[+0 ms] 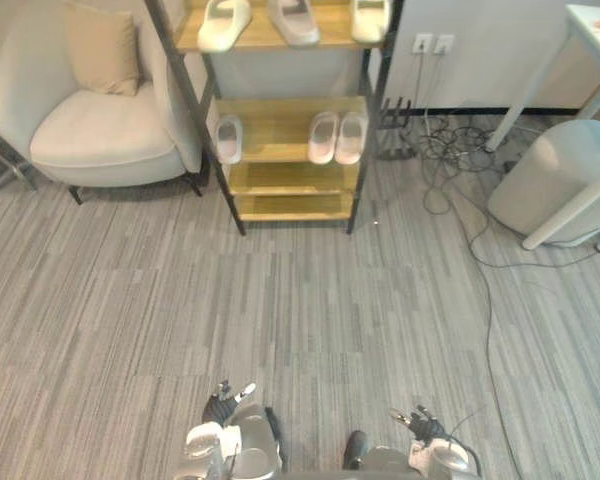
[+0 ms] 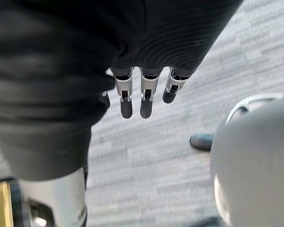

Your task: Organize the slippers on the shoe rack

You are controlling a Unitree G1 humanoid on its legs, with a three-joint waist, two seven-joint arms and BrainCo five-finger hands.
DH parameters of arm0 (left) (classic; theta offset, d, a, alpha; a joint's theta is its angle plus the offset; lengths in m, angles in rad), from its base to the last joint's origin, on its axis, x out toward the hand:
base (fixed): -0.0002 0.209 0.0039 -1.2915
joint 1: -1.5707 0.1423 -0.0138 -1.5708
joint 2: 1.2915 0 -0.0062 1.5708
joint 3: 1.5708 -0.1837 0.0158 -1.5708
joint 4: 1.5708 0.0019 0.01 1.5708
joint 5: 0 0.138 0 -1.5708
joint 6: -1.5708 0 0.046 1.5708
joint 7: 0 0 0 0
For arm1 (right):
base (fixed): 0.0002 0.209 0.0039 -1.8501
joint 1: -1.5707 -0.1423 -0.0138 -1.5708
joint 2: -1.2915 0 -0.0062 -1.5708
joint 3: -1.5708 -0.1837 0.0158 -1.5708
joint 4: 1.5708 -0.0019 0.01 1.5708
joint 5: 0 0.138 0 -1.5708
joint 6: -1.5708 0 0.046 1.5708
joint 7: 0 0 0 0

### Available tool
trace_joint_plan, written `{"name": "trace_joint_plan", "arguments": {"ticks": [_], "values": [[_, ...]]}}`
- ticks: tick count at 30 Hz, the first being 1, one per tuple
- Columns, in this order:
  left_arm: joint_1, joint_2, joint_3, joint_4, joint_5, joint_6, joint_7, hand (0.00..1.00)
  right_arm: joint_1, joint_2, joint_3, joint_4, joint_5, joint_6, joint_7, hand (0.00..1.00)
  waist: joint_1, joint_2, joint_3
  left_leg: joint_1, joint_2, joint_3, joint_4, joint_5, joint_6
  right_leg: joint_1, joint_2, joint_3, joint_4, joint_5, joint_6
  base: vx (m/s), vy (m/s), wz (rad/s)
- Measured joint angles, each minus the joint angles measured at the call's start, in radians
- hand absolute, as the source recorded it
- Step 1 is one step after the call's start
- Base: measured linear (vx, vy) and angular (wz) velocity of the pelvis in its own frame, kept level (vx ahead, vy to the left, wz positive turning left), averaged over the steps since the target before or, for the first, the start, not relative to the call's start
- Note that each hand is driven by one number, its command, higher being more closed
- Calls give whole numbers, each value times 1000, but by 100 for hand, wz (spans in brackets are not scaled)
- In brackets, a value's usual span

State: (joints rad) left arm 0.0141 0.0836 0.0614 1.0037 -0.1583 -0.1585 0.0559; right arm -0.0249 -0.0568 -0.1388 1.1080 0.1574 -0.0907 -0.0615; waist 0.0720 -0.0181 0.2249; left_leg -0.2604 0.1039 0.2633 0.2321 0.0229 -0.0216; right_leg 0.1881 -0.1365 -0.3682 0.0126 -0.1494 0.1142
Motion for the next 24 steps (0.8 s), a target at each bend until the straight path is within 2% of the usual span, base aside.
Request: {"name": "trace_joint_plan", "arguments": {"ticks": [1, 2, 3, 5, 6, 7, 8, 9, 11, 12, 13, 14, 15, 16, 17, 18, 19, 20, 21, 22, 24], "values": [[-8, 16, 7, 0, 0, 0, -1, 0, -6, 19, 3, 4, -1, 0, 1, 0, -4, -33, 1, -8, -17, 0, 44, -36, 19, 18, -20, -4, -4, 8, 14, 620, 173, 37], [-9, 22, 21, 4, -1, 2, -2, 0, -5, 28, 6, 8, -1, -2, 2, 0, -6, -44, -4, -20, -16, -7, 121, -101, 30, 30, -26, 0, 26, 18, 31, 483, 150, 20], [-10, 19, 30, 10, -1, 2, -1, 0, -4, 27, 6, 8, -2, -2, 2, 0, -5, -40, -7, -16, -6, -5, 165, -146, 31, 15, -37, 7, 110, 9, 44, 450, 207, 3], [-10, 27, 18, 30, 1, 13, -2, 0, -1, 28, 6, 6, -3, -2, 5, 0, -8, -44, -9, 59, -10, 0, 172, -219, 32, -142, -128, 40, 555, -18, 111, 433, 226, -6], [-10, 33, 13, 32, 1, 18, -1, 0, -1, 26, 6, 3, -3, -2, 7, 0, -14, -49, -10, 89, -18, -1, 168, -236, 36, -190, -151, 46, 692, -22, 121, 415, 153, 9], [-9, 38, 6, 41, 1, 20, -1, 0, 0, 22, 6, 3, -3, -2, 7, 0, -18, -49, -9, 127, -27, -4, 158, -251, 40, -227, -171, 36, 799, -30, 109, 416, 96, 16], [-6, 43, -10, 50, 1, 20, 0, 0, 3, 14, 7, 7, -3, 0, 8, 0, -16, -49, -9, 206, -38, -7, 110, -263, 41, -257, -182, -5, 868, -64, 53, 492, 89, 11], [3, 42, -13, 49, 1, 20, 0, 0, 6, 12, 7, 6, -5, -1, 9, 0, -18, -45, -10, 270, -40, -6, 56, -262, 40, -273, -167, -44, 843, -95, 12, 401, 59, 6], [7, 39, -27, 49, 1, 20, -1, 0, 6, 8, 8, 1, -5, -3, 11, 0, -22, -37, -11, 334, -36, -7, -5, -259, 34, -306, -126, -85, 726, -127, -23, 351, 1, 5], [-1, 35, -48, 50, 2, 20, -1, 0, 5, 2, 7, -13, -4, -5, 12, 0, -28, -27, -6, 368, -30, -14, -41, -256, 28, -353, -89, -95, 593, -127, -35, 406, -77, 24], [-11, 23, -51, 51, 2, 21, -1, 0, 7, -8, 6, -29, -1, -5, 12, 0, -38, -13, 2, 380, -16, -30, -62, -255, 27, -395, -53, -92, 452, -91, -53, 423, -127, 36], [-20, 13, -52, 52, 3, 22, -1, 0, 4, -18, 1, -35, 1, -5, 11, 0, -42, -2, 11, 397, -5, -40, -81, -255, 27, -422, -26, -83, 321, -22, -58, 454, -169, 42], [-23, 10, -52, 54, 10, 23, -1, 0, 3, -22, -3, -37, 2, -5, 12, 0, -44, -2, 14, 413, 0, -47, -93, -254, 22, -438, -5, -52, 199, 59, -53, 400, -171, 42], [-21, 12, -51, 60, 13, 23, -1, 0, 5, -21, -6, -39, 2, -5, 12, 0, -51, -7, 16, 428, 2, -55, -93, -259, -6, -441, -1, -28, 126, 120, -42, 424, -221, 63], [-16, 15, -50, 70, 22, 23, -2, 0, 9, -21, -7, -38, 0, -5, 12, 0, -63, -18, 13, 461, 3, -68, -92, -286, -56, -426, -3, 8, 77, 191, -47, 358, -209, 63], [-13, 17, -49, 71, 24, 24, -1, 0, 9, -23, -7, -36, 1, -4, 12, 0, -65, -23, 10, 480, 7, -76, -92, -300, -75, -415, -1, 24, 90, 259, -73, 466, -259, 59], [-16, 1, -49, 79, 35, 28, -2, 0, 0, -33, -9, -36, -2, -5, 14, 0, -65, 27, 10, 509, 57, -87, -82, -310, -92, -402, 32, 13, 151, 242, -109, 384, -203, 36], [-16, -7, -50, 80, 41, 27, -3, 0, 0, -34, -13, -35, -2, -6, 14, 0, -65, 39, 7, 501, 72, -88, -57, -305, -98, -402, 40, 4, 168, 215, -129, 461, -250, 38], [-14, -23, -48, 83, 41, 26, -3, 0, 0, -37, -26, -37, 1, -10, 17, 0, -66, 62, 2, 462, 107, -95, 41, -304, -101, -395, 54, -18, 198, 169, -134, 441, -256, 35], [-20, -24, -49, 89, 41, 27, -3, 0, 0, -44, -27, -36, 0, -10, 17, 0, -67, 73, 2, 410, 138, -110, 168, -297, -113, -370, 68, -39, 200, 144, -135, 531, -303, 34], [-23, -26, -47, 86, 41, 29, -3, 0, 5, -42, -25, -29, 0, -9, 16, 0, -65, 81, 5, 332, 191, -123, 390, -259, -173, -308, 93, -47, 179, 124, -155, 458, -205, 19]]}}
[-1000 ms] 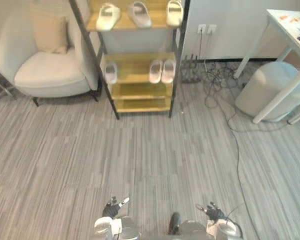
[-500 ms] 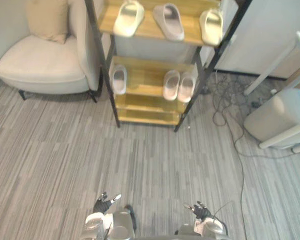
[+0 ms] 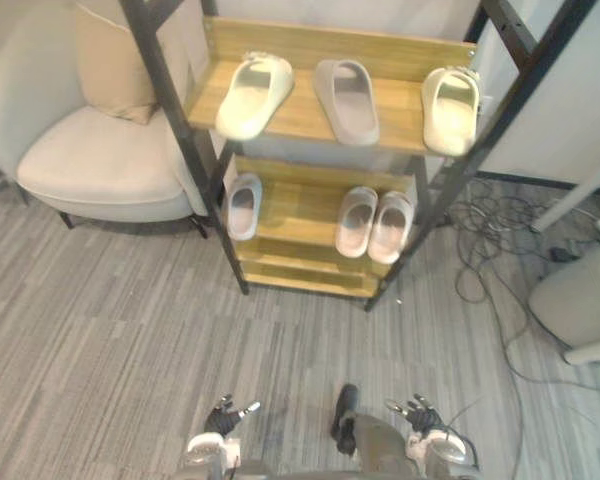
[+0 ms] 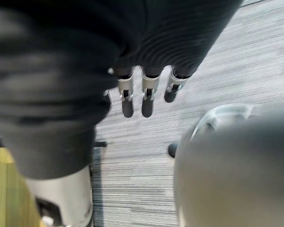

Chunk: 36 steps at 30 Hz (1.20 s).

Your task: Organize the slippers on the shoe rack

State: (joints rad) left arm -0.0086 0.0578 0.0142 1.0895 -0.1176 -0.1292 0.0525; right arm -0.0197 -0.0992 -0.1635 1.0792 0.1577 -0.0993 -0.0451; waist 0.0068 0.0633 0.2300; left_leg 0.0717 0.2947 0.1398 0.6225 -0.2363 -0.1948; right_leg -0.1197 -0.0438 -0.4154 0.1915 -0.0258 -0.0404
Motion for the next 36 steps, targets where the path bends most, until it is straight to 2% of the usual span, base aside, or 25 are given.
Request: {"name": "trace_joint_plan", "arguments": {"ticks": [1, 2, 3, 5, 6, 7, 8, 9, 10, 11, 12, 16, 18, 19, 20, 22, 24, 28, 29, 30, 36], "values": [[0, 2, 7, -1, 0, -1, 0, 0, 8, -2, 1, 4, 0, 5, -2, 0, 2, 2, 1, -55, 35, 14, 161, -11, -10, 67, 21, -4, -32, -22, -11, 365, -88, 3], [1, 5, 7, -3, -1, -2, 0, 0, 16, -1, 2, 3, 2, 4, -3, 0, 3, -3, 2, -92, 49, 45, 232, -25, -8, 112, 29, -1, -56, -30, -9, 351, -51, -4], [1, 7, 7, -9, -1, -2, 0, 0, 19, -1, 2, 3, 2, 5, -4, 0, 4, -6, 2, -122, 53, 76, 257, -38, 10, 135, 30, 6, -70, -35, -6, 247, 16, -12], [3, 7, 7, -22, -3, -6, 1, 0, 20, 1, 4, 5, 7, 8, -5, 0, 9, -4, 1, -189, 50, 133, 193, -80, 52, 176, 22, 23, -96, -35, 11, 296, 93, -33], [3, 8, 8, -22, -3, -9, 1, 0, 18, 2, 5, 4, 9, 8, -5, 0, 11, -4, 0, -210, 37, 131, 107, -85, 55, 178, 11, 39, -95, -31, 28, 290, 195, -49], [1, 11, 8, -22, -3, -11, 1, 0, 17, 4, 5, 4, 11, 8, -6, 0, 13, -9, 3, -219, 4, 109, -48, -74, 63, 189, -8, 55, -93, -32, 48, 281, 254, -41], [1, 9, 7, -21, -2, -12, 2, 0, 20, 5, 4, 4, 11, 8, -8, 0, 14, -9, 0, -224, -31, 68, -208, 6, 71, 191, -25, 70, -94, -35, 74, 233, 244, -44], [1, 10, 7, -19, -3, -12, 2, 0, 22, 7, 3, 6, 10, 9, -12, 0, 22, -17, -5, -195, -71, 60, -253, 52, 74, 195, -48, 96, -98, -33, 98, 259, 213, -22], [4, 23, 7, -16, -3, -12, 4, 0, 29, 18, 10, -1, 11, 7, -13, 0, 19, -47, -21, -168, -120, 69, -306, 75, 94, 195, -74, 101, -132, -19, 127, 213, 142, -9], [4, 28, 5, -15, -3, -12, 4, 0, 39, 24, 12, 1, 9, 7, -11, 0, 18, -59, -25, -171, -133, 68, -305, 75, 96, 198, -84, 101, -145, -16, 131, 315, 164, 11], [0, 46, -4, -14, -3, -11, 3, 0, 40, 40, 12, 4, 9, 8, -12, 0, 23, -84, -26, -171, -156, 70, -289, 68, 106, 227, -102, 104, -182, -7, 140, 267, 147, 4], [3, 62, -4, 2, -5, -10, 2, 0, 38, 53, 11, 2, -1, 7, -11, 0, 32, -101, -30, -104, -174, 96, -308, 61, 115, 263, -117, 119, -180, 3, 135, 164, 75, -16], [4, 65, -4, 5, -3, -10, 1, 0, 36, 53, 11, -3, -2, -1, -9, 0, 33, -92, -32, -83, -166, 102, -321, 45, 125, 227, -117, 133, -97, -20, 140, 92, 27, -50], [5, 53, -7, 15, -2, -9, 0, 0, 33, 49, 12, -3, -2, -4, -9, 0, 33, -80, -36, -61, -157, 109, -352, 25, 122, 158, -123, 155, 24, -55, 141, 75, 28, -51], [2, 51, -15, 23, -1, -9, 0, 0, 30, 47, 11, -2, -2, -2, -9, 0, 29, -80, -36, -45, -160, 122, -375, 20, 116, 103, -140, 165, 133, -81, 141, 58, 32, -45], [3, 65, -37, 23, -1, -9, -1, 0, 39, 47, 11, -4, -1, -2, -8, 0, 20, -94, -29, -15, -179, 131, -383, 20, 117, 73, -173, 156, 224, -99, 147, 24, 42, -20], [9, 67, -44, 23, -1, -9, 0, 0, 42, 40, 17, -2, -2, -1, -8, 0, 11, -101, -32, 4, -192, 130, -398, 20, 117, 88, -187, 146, 206, -112, 144, 6, 11, -5], [7, 67, -44, 21, -2, -9, 1, 0, 39, 42, 54, -1, -4, 0, -2, 0, 7, -112, -37, -19, -213, 125, -402, 21, 119, 158, -183, 110, 27, -111, 149, 0, 0, 0], [7, 67, -44, 22, -2, -9, 1, 0, 40, 42, 54, 0, -4, 0, -1, 0, 6, -109, -37, -18, -215, 125, -403, 23, 121, 180, -176, 109, -12, -101, 166, 18, -22, 3], [11, 67, -44, 22, -2, -9, 1, 0, 41, 42, 57, 0, -4, 0, -2, 0, 3, -106, -40, -13, -212, 120, -405, 24, 121, 193, -166, 103, -39, -92, 166, 5, -23, 3], [32, 66, -43, 23, 0, -9, 1, 0, 73, 40, 132, -63, -26, -1, -15, 0, 2, -105, -83, 10, -196, 114, -465, 54, 108, 235, -127, 96, -123, -54, 148, 12, -63, 0]]}}
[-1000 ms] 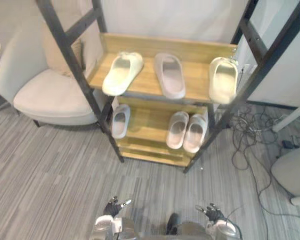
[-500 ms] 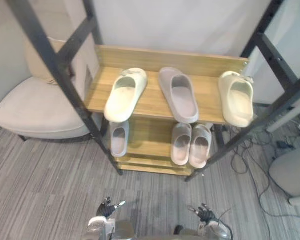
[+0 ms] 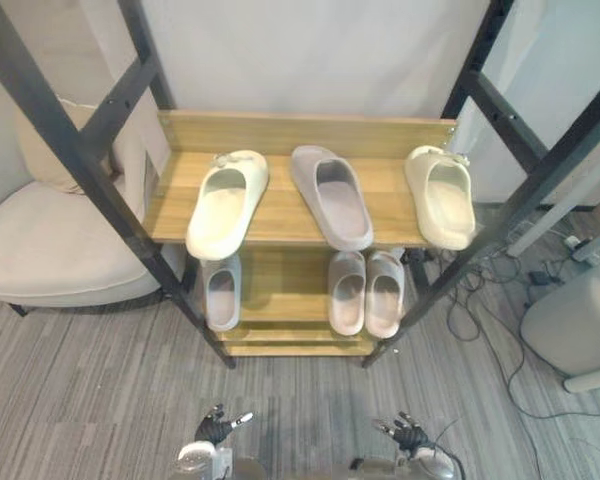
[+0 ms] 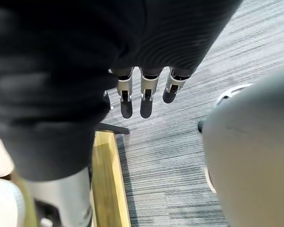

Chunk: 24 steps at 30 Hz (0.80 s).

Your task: Organize the slippers on the shoe rack

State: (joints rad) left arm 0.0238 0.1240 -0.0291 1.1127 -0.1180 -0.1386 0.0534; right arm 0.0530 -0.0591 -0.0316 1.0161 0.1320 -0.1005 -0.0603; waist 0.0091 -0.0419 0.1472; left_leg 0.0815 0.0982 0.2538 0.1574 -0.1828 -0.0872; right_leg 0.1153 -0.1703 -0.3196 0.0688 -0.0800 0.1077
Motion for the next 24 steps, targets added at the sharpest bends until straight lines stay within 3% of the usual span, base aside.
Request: {"name": "trace_joint_plan", "arguments": {"ticks": [5, 7, 11, 19, 24], "values": [[4, -1, 1, -1, 1, -1, 3, 0, 120, -3, 98, -382, -48, -4, -10, 0, -3, -3, -3, 26, 2, 12, -50, 24, -3, 16, 17, 14, -53, 37, -12, -7, -35, -11], [8, -2, 5, -4, 0, -3, 6, 0, 199, -10, 113, -646, -98, -23, -17, 0, -3, -7, -5, 24, -2, 18, -56, 28, 0, 14, 18, 22, -77, 57, -10, -48, 0, -10], [22, 5, 5, -8, 1, -9, 8, 0, 255, -18, 114, -906, -178, -55, -18, 0, -4, -25, -17, 25, -9, 25, -74, 40, 2, 6, 17, 34, -96, 68, -5, -44, -1, -7], [30, 6, -1, -19, 1, -13, 5, 0, 228, -30, 111, -1117, -232, -86, -25, 0, -6, -24, -20, 25, -15, 24, -92, 54, 8, -1, 18, 45, -111, 84, -7, -22, -9, -3], [32, 9, -2, -20, 2, -22, 2, 0, 100, -77, 109, -1234, -250, -107, -59, 0, -2, -22, -21, 24, -19, 9, -110, 64, 12, -6, 18, 43, -111, 87, -8, -2, -7, 3]]}}
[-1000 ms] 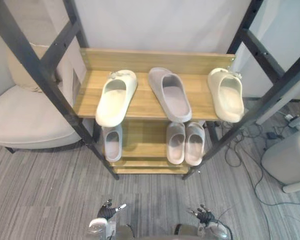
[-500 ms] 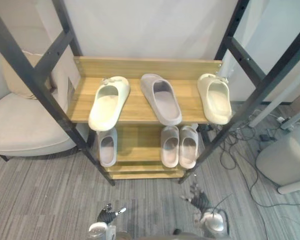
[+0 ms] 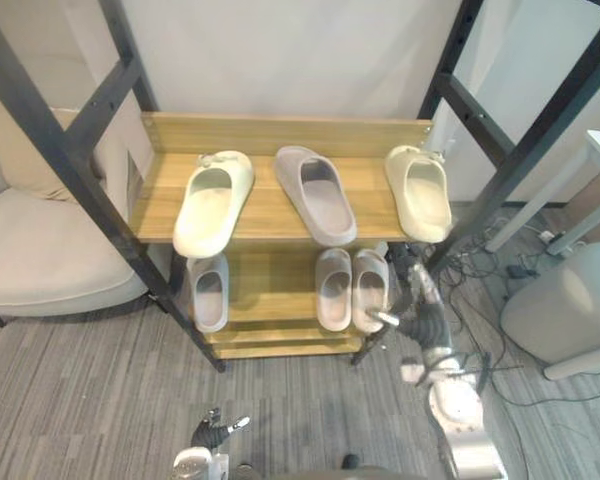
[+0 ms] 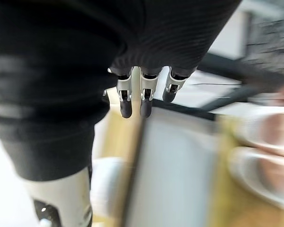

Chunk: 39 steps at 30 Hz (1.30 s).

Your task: Organize the slippers on the shoe rack

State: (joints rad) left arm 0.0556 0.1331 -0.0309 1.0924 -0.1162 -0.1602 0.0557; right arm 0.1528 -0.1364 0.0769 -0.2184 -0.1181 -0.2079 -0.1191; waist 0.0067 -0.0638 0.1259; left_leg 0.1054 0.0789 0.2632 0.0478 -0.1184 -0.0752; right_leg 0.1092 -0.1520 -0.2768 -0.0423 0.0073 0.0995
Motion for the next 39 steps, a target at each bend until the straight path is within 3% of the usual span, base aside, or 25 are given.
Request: {"name": "trace_joint_plan", "arguments": {"ticks": [11, 23, 30, 33, 39], "values": [[2, -1, 2, -11, 0, -3, -3, 0, -278, -117, -80, 24, 2, -8, -80, 0, 8, 1, 1, -25, -4, -43, -15, 17, 3, 1, 0, -39, 0, 0, -1, 5, -16, 12], [7, -2, 11, -49, 1, -4, -20, 0, -587, -233, -82, 370, 40, 32, -85, 0, 43, -13, 7, -34, -10, -84, -66, 57, 4, -8, -1, -72, 4, 4, -6, -18, -9, 10], [8, 1, 11, -68, -1, -8, -22, 0, -809, -309, -17, 571, 49, 59, -67, 0, 54, -32, 18, -38, -12, -88, -83, 70, 7, -18, -2, -76, 4, 15, -17, -3, 0, 1], [7, 1, 11, -71, -2, -8, -22, 0, -864, -315, 9, 628, 50, 63, -50, 0, 56, -34, 20, -38, -12, -88, -83, 70, 8, -18, -2, -76, 4, 24, -16, 0, 0, 0], [6, 15, 11, -103, -4, -12, -21, 0, -972, -318, 71, 738, 49, 75, -11, 0, 73, -65, 49, -42, -13, -90, -83, 72, 10, -21, -3, -77, 4, 26, -17, 0, 0, 0]]}}
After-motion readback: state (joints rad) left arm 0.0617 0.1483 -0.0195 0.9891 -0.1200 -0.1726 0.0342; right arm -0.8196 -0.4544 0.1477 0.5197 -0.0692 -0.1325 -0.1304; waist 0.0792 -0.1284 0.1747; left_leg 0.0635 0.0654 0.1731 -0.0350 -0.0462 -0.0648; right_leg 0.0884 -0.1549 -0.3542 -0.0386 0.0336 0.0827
